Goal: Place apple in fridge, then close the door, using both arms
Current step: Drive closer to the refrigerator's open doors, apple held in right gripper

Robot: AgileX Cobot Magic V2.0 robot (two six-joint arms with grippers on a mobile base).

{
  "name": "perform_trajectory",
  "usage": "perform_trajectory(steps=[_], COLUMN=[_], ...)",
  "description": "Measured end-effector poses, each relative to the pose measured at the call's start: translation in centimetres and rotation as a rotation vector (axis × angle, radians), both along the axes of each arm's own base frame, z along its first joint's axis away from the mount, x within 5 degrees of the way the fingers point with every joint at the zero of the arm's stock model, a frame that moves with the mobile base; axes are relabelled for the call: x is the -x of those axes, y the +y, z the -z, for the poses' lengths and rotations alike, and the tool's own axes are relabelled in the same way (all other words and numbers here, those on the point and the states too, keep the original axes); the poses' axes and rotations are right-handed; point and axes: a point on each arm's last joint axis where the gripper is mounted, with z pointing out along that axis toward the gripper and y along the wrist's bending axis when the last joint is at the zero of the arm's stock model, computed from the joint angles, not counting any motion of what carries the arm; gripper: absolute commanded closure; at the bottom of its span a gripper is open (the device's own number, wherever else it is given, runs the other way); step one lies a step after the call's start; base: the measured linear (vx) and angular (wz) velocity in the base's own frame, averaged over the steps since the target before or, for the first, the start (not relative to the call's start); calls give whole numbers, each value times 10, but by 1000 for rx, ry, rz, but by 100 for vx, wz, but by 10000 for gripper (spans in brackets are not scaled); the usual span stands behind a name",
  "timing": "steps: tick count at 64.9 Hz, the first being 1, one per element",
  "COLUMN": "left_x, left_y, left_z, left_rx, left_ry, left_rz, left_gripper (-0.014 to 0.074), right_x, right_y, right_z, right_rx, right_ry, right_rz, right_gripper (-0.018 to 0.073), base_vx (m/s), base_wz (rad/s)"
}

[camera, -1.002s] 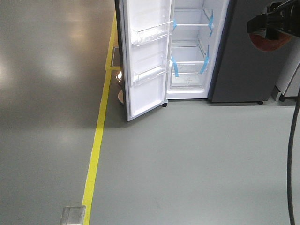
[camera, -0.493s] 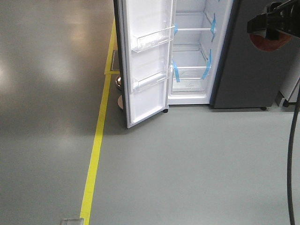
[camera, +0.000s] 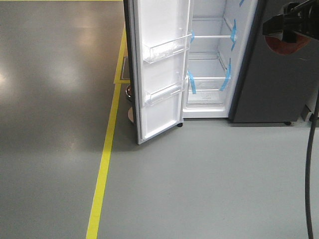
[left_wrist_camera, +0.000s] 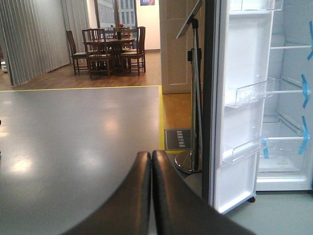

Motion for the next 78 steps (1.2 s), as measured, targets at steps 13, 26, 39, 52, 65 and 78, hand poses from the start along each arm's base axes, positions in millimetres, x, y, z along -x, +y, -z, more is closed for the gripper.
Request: perform_trajectory(steps=[13,26,39,52,65,78], left_x=[0,0,0,0,0,0], left_y=[0,0,0,0,0,0], left_z=[0,0,0,0,0,0], left_rx=[0,0,0,0,0,0], left_ry=[0,0,0,0,0,0], left_rz=[0,0,0,0,0,0], left_gripper=[602,602,602,602,602,602], right_x=[0,0,0,0,0,0], right_y=[0,0,0,0,0,0], right_z=[0,0,0,0,0,0], right_rx=[0,0,0,0,0,0], right_ry=[0,0,0,0,0,0], right_rz=[0,0,0,0,0,0], right_gripper=[475,475,475,475,475,475], base_vx=[15,14,12,11,9,9], base_wz=[4,2,1,0,0,0])
